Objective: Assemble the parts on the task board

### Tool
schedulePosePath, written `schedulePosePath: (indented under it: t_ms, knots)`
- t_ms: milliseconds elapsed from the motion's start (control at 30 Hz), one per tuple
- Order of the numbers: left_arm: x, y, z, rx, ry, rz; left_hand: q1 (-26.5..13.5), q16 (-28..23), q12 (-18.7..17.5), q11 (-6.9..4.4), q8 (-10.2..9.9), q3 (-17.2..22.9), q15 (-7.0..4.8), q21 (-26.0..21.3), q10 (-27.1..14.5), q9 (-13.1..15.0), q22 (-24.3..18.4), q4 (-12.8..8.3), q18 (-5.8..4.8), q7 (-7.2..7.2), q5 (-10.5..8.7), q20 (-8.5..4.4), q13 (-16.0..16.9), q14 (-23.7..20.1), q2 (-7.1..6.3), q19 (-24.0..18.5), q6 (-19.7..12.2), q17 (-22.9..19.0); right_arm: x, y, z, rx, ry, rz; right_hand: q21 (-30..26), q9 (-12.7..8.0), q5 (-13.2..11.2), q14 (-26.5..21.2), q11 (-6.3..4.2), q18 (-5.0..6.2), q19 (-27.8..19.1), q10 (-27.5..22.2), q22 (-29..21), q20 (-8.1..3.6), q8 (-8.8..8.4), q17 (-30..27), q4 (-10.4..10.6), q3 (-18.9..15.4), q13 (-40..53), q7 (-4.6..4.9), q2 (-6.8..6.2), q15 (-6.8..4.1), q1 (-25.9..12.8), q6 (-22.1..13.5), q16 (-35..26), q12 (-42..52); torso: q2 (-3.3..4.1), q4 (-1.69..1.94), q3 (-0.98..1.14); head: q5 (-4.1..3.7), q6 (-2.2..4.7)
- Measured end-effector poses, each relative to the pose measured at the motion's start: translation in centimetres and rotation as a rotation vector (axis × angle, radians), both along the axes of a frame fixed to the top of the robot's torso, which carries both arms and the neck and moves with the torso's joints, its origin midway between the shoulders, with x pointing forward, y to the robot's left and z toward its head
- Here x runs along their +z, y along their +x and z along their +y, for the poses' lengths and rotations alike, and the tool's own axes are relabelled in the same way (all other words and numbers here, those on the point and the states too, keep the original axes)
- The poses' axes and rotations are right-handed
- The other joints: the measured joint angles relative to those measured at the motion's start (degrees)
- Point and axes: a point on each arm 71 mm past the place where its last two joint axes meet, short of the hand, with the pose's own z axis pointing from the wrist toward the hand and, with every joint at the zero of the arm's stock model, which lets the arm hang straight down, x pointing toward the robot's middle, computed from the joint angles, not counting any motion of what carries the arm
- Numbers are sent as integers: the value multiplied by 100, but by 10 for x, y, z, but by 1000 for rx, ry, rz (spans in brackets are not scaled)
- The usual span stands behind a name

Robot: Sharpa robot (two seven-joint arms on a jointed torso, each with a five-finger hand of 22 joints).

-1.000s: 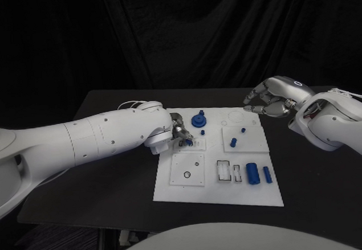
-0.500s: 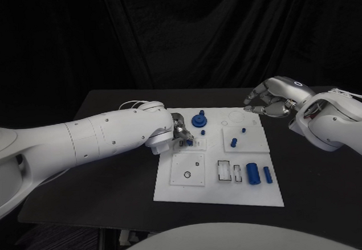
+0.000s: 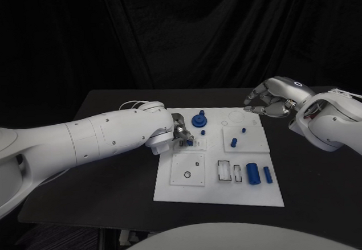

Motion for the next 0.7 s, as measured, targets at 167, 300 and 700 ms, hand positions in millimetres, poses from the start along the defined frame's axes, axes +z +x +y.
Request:
schedulePosePath:
  t_ms: [167, 300, 700]
  knots:
    - [-1, -1, 0, 0, -1, 2, 4, 0, 0, 0, 0, 10, 0, 0, 0, 0, 0, -7, 0, 0, 0, 0, 0, 0, 4, 0, 0, 0, -1, 0, 0, -1, -1, 1, 0, 0, 0, 0, 0, 0, 0, 0, 0, 0, 0, 0, 0, 0, 0, 0, 0, 0, 0, 0, 0, 0, 0, -1, 0, 9, 0]
    - [-3, -2, 0, 2, -2, 4, 12, 0, 0, 0, 1, 12, 0, 0, 0, 1, 0, -9, 0, -11, -22, 0, 0, 0, 12, 0, 12, 0, -1, 0, -1, -2, -1, 3, 0, 0, 0, 0, 0, 0, 0, 0, 0, 0, 0, 0, 0, 0, 0, 0, 0, 0, 0, 0, 0, 0, 0, -2, 0, 18, 0]
    - [-4, -3, 2, 8, -10, 0, 15, 0, 0, 0, 0, 32, 0, -22, 0, 18, 0, 3, 0, -17, -30, 0, 0, 0, 15, 0, 20, 0, -2, 0, -1, -4, -3, 5, 0, 0, 0, 0, 0, 0, 0, 0, 0, 0, 0, 0, 0, 0, 0, 0, 0, 0, 0, 0, 0, 0, -1, 3, -2, 15, 0]
